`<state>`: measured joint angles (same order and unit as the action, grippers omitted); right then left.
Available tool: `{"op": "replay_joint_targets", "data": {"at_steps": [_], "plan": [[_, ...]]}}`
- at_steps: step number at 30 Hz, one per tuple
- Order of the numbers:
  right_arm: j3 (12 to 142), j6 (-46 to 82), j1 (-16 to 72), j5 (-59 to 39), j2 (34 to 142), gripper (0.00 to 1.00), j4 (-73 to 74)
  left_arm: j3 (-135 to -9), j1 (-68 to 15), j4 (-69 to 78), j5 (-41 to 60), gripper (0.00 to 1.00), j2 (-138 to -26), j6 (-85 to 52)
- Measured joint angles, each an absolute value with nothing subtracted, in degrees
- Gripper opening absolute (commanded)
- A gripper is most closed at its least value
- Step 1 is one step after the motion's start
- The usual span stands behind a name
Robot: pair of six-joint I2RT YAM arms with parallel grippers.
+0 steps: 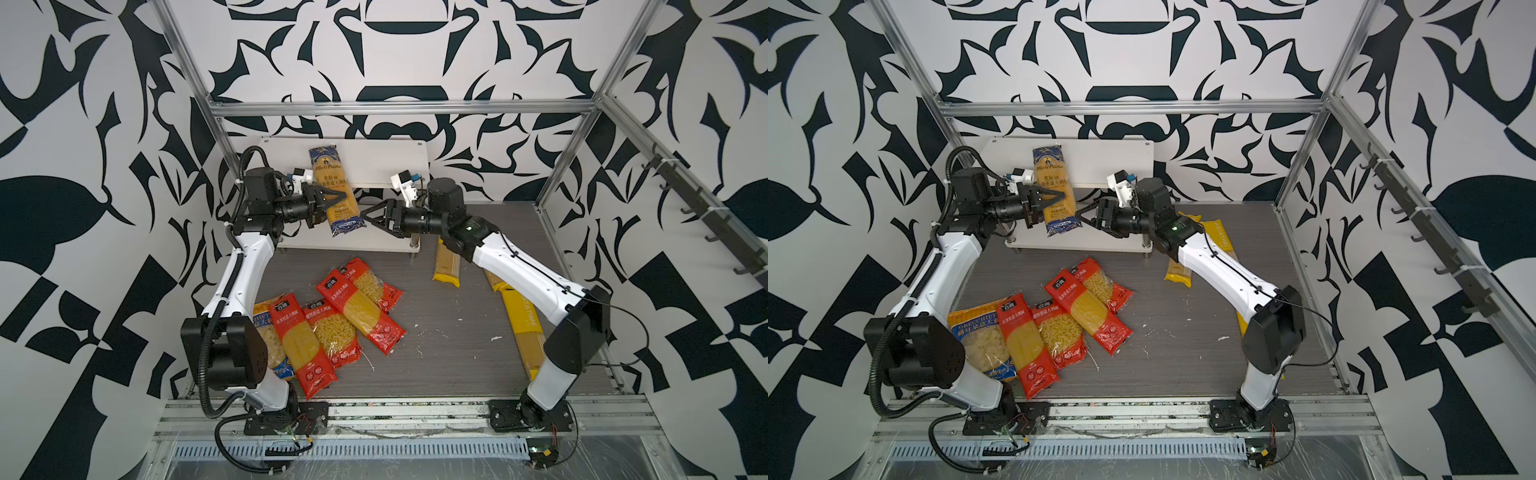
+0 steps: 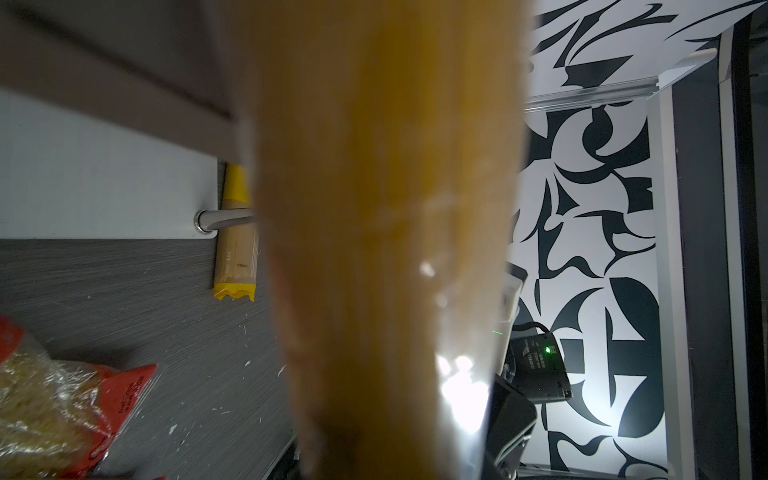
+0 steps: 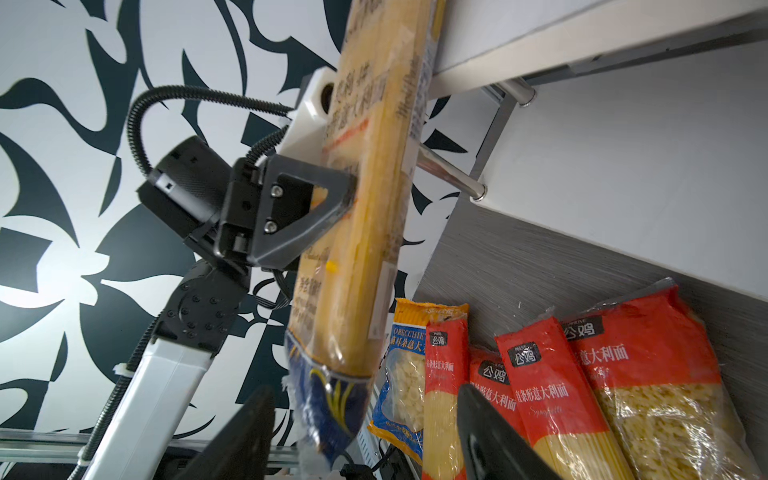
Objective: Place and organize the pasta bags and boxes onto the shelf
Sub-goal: 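Carry the upright spaghetti pack with both grippers onto the shelf top, then open the right gripper and withdraw it while the left gripper holds the pack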
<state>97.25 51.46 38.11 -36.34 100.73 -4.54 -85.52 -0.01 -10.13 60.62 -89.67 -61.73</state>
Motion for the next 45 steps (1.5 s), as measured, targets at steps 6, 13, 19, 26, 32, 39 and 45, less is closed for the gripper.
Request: {"op": "replay_joint_targets", "data": {"at_steps": [6, 13, 19, 26, 32, 39, 45], "plan": [[103.2, 51.9, 40.5, -37.3, 106.1, 0.47, -6.5, -86.3, 0.1, -11.5, 61.0, 0.15, -90.1, -60.6], [103.9, 57.6, 41.2, -37.7, 107.4, 0.15, -2.7, -87.8, 0.8, -13.2, 60.3, 0.43, -90.6, -59.0], [105.3, 62.7, 42.1, -36.9, 110.8, 0.05, 2.0, -87.6, 3.9, -13.8, 59.4, 0.66, -89.7, -59.0], [114.6, 67.7, 45.8, -32.2, 117.7, 0.0, 3.6, -80.2, 15.7, -12.3, 55.5, 0.69, -80.0, -63.1], [128.6, 69.3, 49.6, -21.3, 127.7, 0.0, 2.8, -79.1, 26.2, -24.2, 40.1, 0.71, -68.4, -56.6], [149.0, 70.1, 53.4, -8.6, 141.1, 0.0, -0.3, -87.5, 26.8, -34.1, 28.5, 0.8, -66.6, -48.6], [156.8, 70.4, 54.9, -2.9, 147.2, 0.01, 0.1, -79.9, 28.1, -21.6, 36.7, 0.84, -67.1, -57.0]]}}
